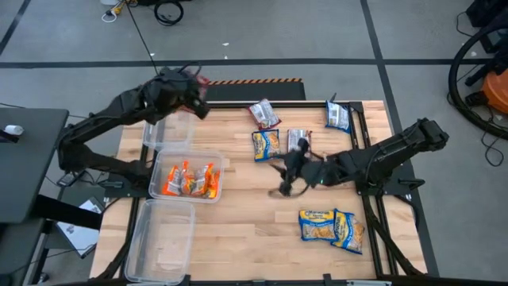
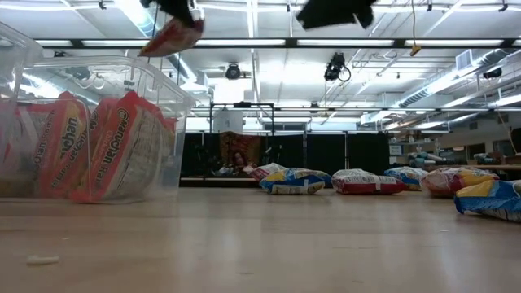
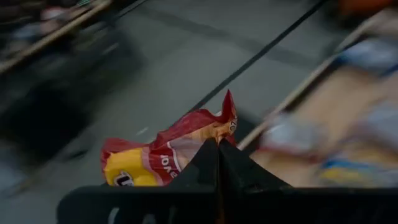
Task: Sort Maruchan noodles
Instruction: Put the red noodle pack into the top transparent bin
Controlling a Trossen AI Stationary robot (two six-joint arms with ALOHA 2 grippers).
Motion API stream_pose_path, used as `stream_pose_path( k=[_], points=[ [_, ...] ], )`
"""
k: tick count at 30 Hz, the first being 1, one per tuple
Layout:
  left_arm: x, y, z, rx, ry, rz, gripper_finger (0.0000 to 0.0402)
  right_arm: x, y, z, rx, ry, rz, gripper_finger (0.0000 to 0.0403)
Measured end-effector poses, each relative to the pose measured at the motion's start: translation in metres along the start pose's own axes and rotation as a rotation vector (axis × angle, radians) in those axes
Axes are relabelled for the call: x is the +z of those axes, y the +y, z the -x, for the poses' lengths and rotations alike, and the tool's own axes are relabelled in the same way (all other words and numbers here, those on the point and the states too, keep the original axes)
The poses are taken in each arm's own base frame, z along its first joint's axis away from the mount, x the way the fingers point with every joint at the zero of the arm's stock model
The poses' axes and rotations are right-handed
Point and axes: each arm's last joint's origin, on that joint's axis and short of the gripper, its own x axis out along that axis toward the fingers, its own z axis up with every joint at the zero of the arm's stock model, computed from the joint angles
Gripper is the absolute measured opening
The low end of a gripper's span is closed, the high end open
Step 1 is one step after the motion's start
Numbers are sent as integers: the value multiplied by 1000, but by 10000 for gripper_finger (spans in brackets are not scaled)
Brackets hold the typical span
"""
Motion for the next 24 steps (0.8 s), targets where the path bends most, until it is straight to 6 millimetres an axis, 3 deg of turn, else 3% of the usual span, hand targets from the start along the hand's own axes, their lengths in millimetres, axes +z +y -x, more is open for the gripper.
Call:
stream_pose_path(
  k=[7,11,16,20,24],
  points=[
    [30,-20,6,-422,-279,123,4,29,-5,-12,47,-243,233,166],
    [31,-30,8,-673,-344,-23,3,40,-12,-11,-13,-315,385,198],
    [28,-36,15,-985,-423,-211,3,59,-27,13,-86,-418,501,240],
    [26,-39,21,-1200,-511,-316,3,66,-37,18,45,-497,487,252],
    [25,-51,21,-1296,-570,-406,3,66,-40,9,223,-540,429,248]
  ],
)
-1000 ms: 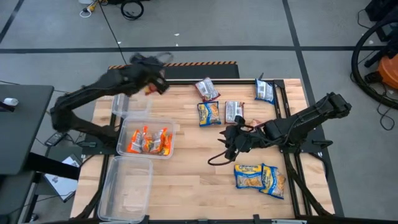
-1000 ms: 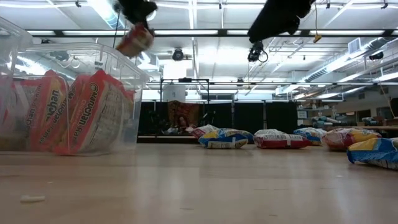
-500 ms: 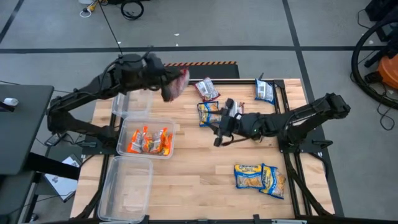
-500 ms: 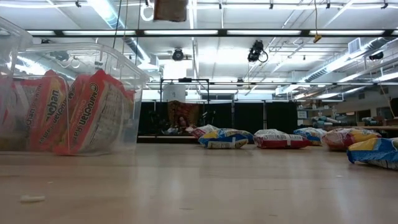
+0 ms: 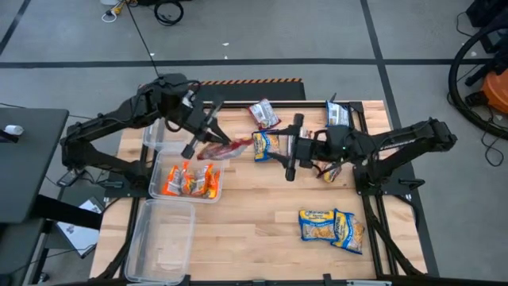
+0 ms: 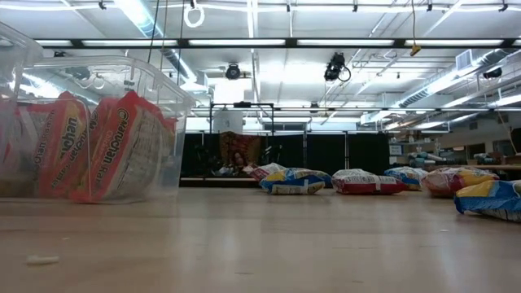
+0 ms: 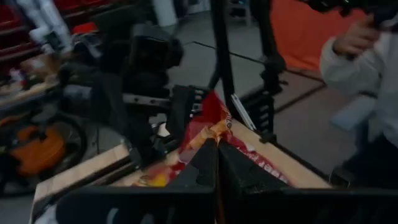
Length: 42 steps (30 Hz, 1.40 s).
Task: Sort Maruchan noodles
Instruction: Put the red noodle pack into the top transparent bin
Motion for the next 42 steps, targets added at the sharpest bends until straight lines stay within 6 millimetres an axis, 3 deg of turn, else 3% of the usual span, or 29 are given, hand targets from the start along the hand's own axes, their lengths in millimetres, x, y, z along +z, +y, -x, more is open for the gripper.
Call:
stream_pose_path(
  k=[7,16,23,29,37,42],
  points=[
    [-3,-3,-28,-67,-22,-76,3,-20,-1,-18,75,4,-102,241],
    [0,-9,-35,-114,-55,-97,3,-10,-3,-12,78,-54,-106,240],
    [5,-11,-38,-113,-95,-132,3,-18,-2,-19,187,-69,-183,231],
    [7,-10,-38,-105,-110,-144,3,-14,-3,-18,204,-120,-218,165],
    [6,-9,-38,-52,-85,-142,14,-15,-5,-19,199,-114,-213,17],
    [5,-8,-39,-12,-58,-119,17,-18,-7,-19,147,-80,-228,8]
  ],
)
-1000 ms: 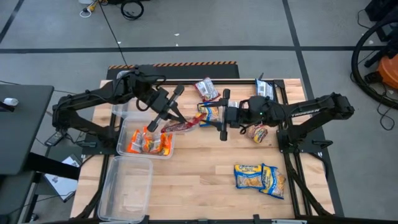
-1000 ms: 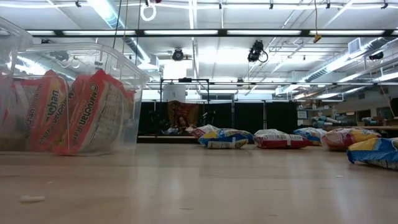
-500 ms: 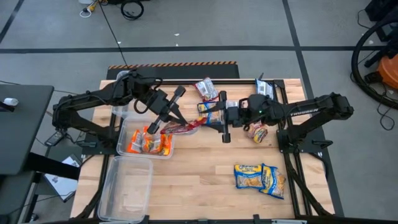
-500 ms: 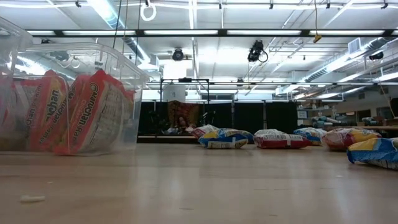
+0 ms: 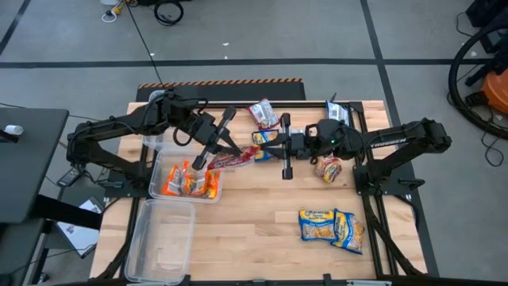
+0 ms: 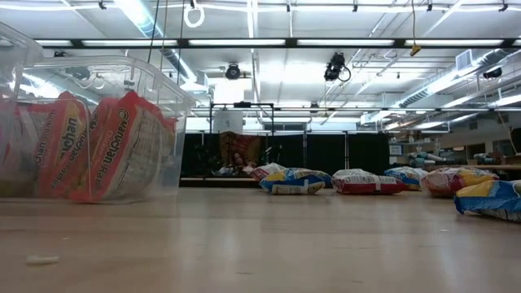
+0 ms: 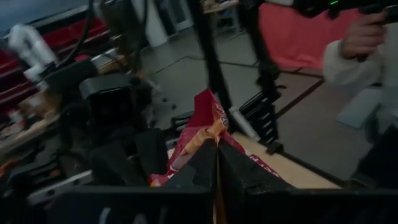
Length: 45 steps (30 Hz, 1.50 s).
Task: Sort Maruchan noodles
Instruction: Put the red noodle pack into the top transparent bin
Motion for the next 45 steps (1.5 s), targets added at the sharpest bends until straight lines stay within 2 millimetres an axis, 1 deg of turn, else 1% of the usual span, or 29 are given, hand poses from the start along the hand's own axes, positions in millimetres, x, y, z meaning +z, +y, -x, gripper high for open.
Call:
stream_pose_path(
  k=[3,6,10,12,14,16,19,21,24,29,31,35,38,40,45],
  points=[
    [-3,1,1,74,62,23,26,-3,-1,1,-36,47,-4,6],
    [-4,1,5,130,111,44,50,-3,-2,4,-68,80,-27,5],
    [-5,0,9,194,170,72,100,-7,-3,5,-71,116,-63,4],
    [-5,0,12,253,213,85,130,-9,-5,5,-75,138,-83,4],
    [-5,-3,20,319,281,96,160,-14,-6,5,-86,187,-103,4],
    [-7,-3,23,374,328,105,188,-20,-7,7,-100,243,-113,4],
    [-14,-5,26,378,395,200,220,-27,-10,8,-129,312,-139,4],
    [-19,-3,23,380,408,263,233,-31,-11,10,-137,356,-146,4],
    [-32,0,15,380,468,324,242,-37,-14,12,-143,409,-146,4],
    [-43,11,4,404,463,334,245,-44,-18,15,-172,476,-173,4],
    [-50,16,-7,412,452,355,245,-45,-21,15,-187,483,-183,4],
    [-73,24,-28,403,484,395,245,-46,-24,16,-216,490,-192,5],
    [-92,28,-43,406,519,465,245,-48,-28,17,-246,504,-204,5],
    [-102,30,-46,421,558,490,245,-51,-30,18,-253,524,-204,5],
    [-107,38,-40,550,607,485,243,-53,-32,19,-265,539,-218,5]
  ],
)
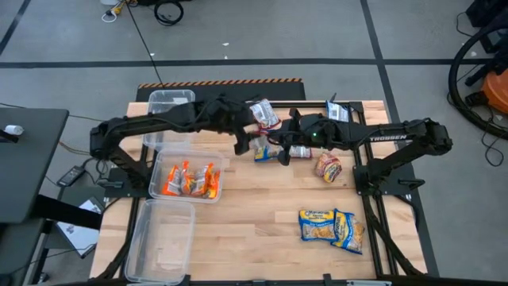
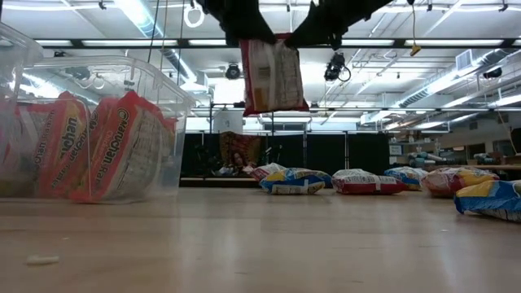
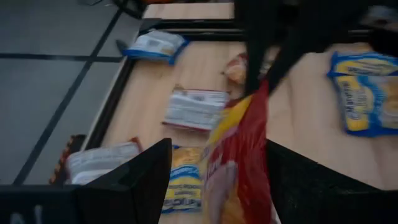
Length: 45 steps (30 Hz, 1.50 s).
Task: Sort Maruchan noodles
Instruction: Put the red noodle pack into the top transparent bin
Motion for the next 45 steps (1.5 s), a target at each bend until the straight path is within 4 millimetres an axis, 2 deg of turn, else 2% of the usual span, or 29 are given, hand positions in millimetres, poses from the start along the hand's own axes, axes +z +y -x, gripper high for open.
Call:
stream_pose_path(
  k=[3,6,11,15,20,23,26,31,34,37,40,43,45],
  points=[
    [-1,3,0,-8,4,16,227,1,0,0,-2,-8,-5,5],
    [-2,2,0,-44,12,24,192,3,-1,0,-4,-29,-12,5],
    [-2,1,0,-55,12,18,104,5,-1,0,-5,-56,-23,8],
    [-2,1,0,-55,13,-7,24,6,-1,0,-9,-59,-21,28],
    [-2,2,3,-51,15,-39,12,8,-1,0,-16,-83,-9,84],
    [-5,5,12,-46,51,-90,11,14,-4,9,-75,-114,28,124],
    [-14,11,34,-8,144,-147,10,22,-7,24,-105,-162,38,158],
    [-29,26,91,119,287,-196,9,28,-5,45,-44,-191,28,183],
    [-34,31,129,153,279,-260,9,25,0,49,-17,-162,42,184],
    [-47,37,162,247,380,-370,9,21,2,48,-5,-123,40,184],
    [-58,48,177,392,488,-282,9,15,6,44,7,-62,24,183],
    [-70,56,183,381,580,-229,8,8,10,38,17,-20,22,181],
    [-73,61,181,330,593,-202,8,2,12,34,22,2,28,181]
  ],
)
